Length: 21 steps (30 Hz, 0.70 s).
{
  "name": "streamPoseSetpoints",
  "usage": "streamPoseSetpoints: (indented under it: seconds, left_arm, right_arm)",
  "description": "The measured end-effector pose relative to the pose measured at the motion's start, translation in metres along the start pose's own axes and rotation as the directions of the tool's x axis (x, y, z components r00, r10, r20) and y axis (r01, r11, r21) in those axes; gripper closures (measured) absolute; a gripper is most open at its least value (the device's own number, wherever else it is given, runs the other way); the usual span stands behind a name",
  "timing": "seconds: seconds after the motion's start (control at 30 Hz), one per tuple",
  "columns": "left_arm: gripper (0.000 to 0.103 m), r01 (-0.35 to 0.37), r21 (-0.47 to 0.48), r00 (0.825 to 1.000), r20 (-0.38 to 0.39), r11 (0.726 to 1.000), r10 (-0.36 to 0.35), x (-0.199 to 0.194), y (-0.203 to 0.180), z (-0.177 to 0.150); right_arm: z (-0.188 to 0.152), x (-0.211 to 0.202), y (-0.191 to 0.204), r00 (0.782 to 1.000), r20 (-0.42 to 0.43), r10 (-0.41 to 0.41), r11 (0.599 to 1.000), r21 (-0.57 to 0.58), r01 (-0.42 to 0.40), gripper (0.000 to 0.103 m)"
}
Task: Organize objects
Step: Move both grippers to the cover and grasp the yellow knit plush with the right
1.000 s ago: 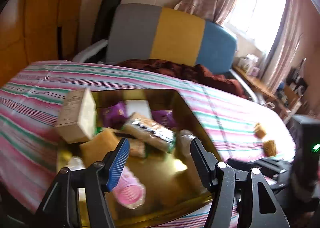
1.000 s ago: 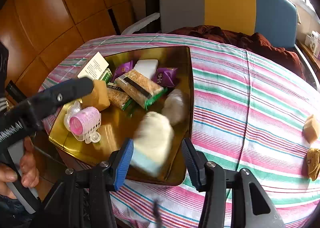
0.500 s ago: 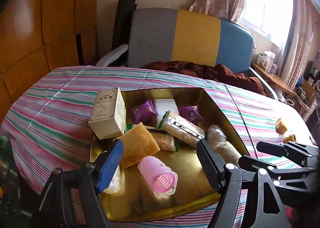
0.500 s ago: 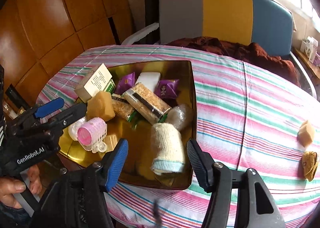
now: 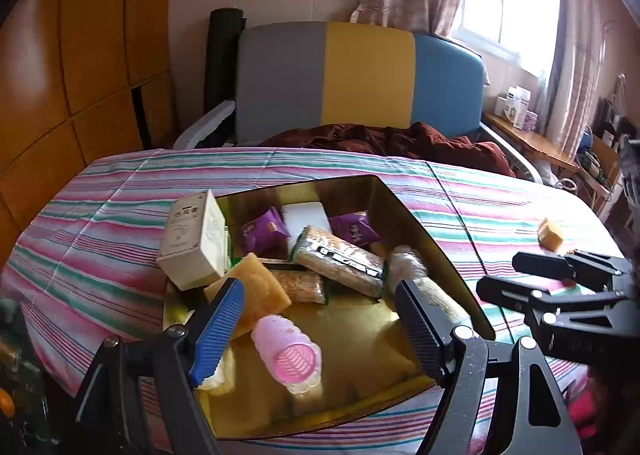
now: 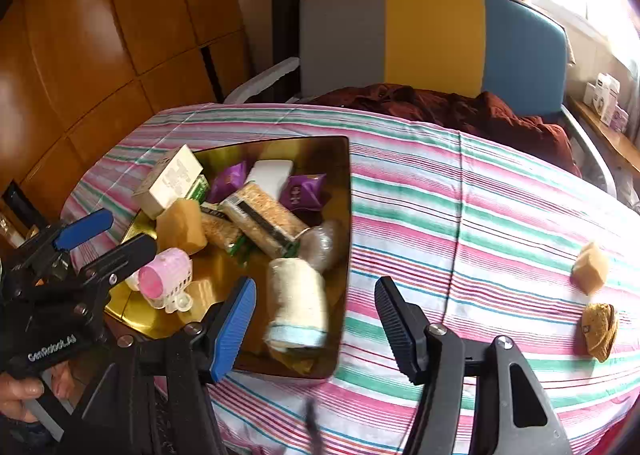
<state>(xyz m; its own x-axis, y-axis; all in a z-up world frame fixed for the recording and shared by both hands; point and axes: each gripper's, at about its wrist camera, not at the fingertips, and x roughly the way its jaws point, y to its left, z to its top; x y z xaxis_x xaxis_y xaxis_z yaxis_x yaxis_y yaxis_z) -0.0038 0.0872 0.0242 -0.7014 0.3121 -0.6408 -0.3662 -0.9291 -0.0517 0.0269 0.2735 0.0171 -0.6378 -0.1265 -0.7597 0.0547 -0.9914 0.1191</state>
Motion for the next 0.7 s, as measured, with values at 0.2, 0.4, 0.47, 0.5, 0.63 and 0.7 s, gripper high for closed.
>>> streamPoseSetpoints:
  seconds: [0.2,0.4,0.47,0.5,0.63,0.7]
  left_arm:
    - [0.024,0.015,0.043,1.0,-0.005,0.999,-0.015,0.001,-0.014,0.002]
    - [0.02,0.028,0.078,1.0,-0.006,0.997,-0.027,0.004,-0.025,0.005]
    - [0.02,0.033,0.096,0.999,-0.005,0.995,-0.032,0.005,-0.031,0.008]
    - [0.02,0.036,0.1,0.999,-0.004,0.994,-0.036,0.005,-0.033,0.009]
    - [0.02,0.061,0.136,0.998,0.001,0.989,-0.062,0.007,-0.047,0.014]
    - [0.02,0.077,0.154,0.997,-0.001,0.985,-0.078,0.009,-0.056,0.016]
  right_arm:
    - [0.0,-0.001,-0.016,1.0,-0.002,-0.022,0.999,0.024,0.022,0.04]
    - [0.0,-0.003,-0.033,0.999,-0.009,-0.048,0.997,0.063,0.048,0.04]
    - [0.0,-0.003,-0.042,0.998,-0.015,-0.062,0.995,0.083,0.063,0.04]
    - [0.0,-0.004,-0.048,0.997,-0.02,-0.069,0.993,0.095,0.071,0.04]
    - [0.0,-0.005,-0.072,0.991,-0.047,-0.123,0.983,0.135,0.128,0.04]
    - [-0.001,-0.009,-0.09,0.988,-0.056,-0.144,0.974,0.168,0.151,0.04]
